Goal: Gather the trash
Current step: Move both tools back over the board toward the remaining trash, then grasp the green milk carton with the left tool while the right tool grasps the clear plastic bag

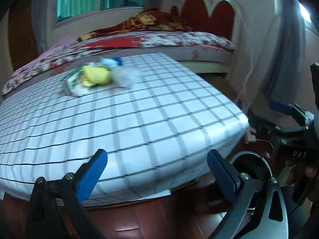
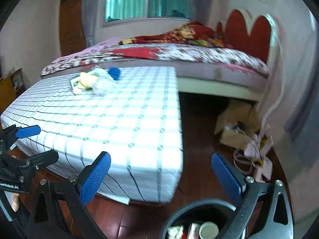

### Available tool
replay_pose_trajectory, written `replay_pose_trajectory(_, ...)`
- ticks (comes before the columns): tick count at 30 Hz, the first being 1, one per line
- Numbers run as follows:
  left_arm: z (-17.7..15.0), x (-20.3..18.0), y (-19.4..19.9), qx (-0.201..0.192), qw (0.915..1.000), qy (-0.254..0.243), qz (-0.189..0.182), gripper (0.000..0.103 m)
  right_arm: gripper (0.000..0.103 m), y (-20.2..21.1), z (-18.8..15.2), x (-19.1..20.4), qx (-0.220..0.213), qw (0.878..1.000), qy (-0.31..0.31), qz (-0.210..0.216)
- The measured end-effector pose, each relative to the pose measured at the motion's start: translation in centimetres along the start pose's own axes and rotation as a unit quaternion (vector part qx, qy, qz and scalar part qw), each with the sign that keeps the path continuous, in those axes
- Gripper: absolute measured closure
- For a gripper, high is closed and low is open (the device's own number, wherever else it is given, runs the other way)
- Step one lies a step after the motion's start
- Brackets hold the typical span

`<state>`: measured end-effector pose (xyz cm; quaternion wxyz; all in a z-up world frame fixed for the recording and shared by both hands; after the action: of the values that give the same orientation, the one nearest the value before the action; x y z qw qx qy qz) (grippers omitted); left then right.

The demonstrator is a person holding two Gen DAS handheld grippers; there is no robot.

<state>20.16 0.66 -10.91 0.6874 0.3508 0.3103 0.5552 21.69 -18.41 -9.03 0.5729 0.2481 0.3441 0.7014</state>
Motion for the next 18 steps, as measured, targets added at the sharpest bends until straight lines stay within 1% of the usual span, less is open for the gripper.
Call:
replay_pose_trajectory(4, 1.1, 4.8, -0.2, -0.001, 0.9993, 0.026, 0.025, 0.003, 0.001, -1.3, 4.2, 3.6, -0.008, 0.999, 0.025, 0.024)
replay_pose_trajectory(7, 2.0, 8.1, -0.2, -0.004, 0.9982, 0.043, 0.041, 0.003, 0.001, -3.1, 6.8, 6.2, 0.01, 0.999, 0.043, 0.031)
replay_pose_trajectory(10, 3.2, 11.0, -0.7, -0.004, 0.9968, 0.058, 0.055, 0.003, 0.001, -5.2, 9.2, 8.7, 0.016, 0.997, 0.054, 0.052)
replay_pose_trajectory(14, 4.5, 14.2, -2.5, 0.006, 0.9951, 0.08, 0.057, 0.003, 0.001, -8.9, 11.7, 11.4, 0.034, 0.994, 0.077, 0.065)
replay_pose_trajectory(15, 4.7, 14.7, -2.9, 0.009, 0.9949, 0.083, 0.057, 0.003, 0.002, -9.8, 12.3, 11.9, 0.039, 0.994, 0.08, 0.064)
replay_pose_trajectory(17, 5.4, 16.0, -3.9, 0.011, 0.9943, 0.088, 0.059, 0.003, 0.009, -11.1, 13.2, 12.6, 0.045, 0.993, 0.083, 0.07)
replay_pose_trajectory(18, 5.8, 16.4, -4.3, 0.011, 0.9941, 0.09, 0.06, 0.003, 0.009, -12.0, 13.8, 13.0, 0.049, 0.993, 0.085, 0.073)
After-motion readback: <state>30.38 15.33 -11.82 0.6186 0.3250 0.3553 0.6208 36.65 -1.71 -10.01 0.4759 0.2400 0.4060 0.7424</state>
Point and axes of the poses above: each gripper's, at about its wrist camera, not at the fingertips, and y roughly against the way its jaws point, x to its left, z to its top, the point moved 10 cm from there along -y, roughly the way its jaws point, and after that the axes turned 14 degrees about x, right-handed, at the moved point
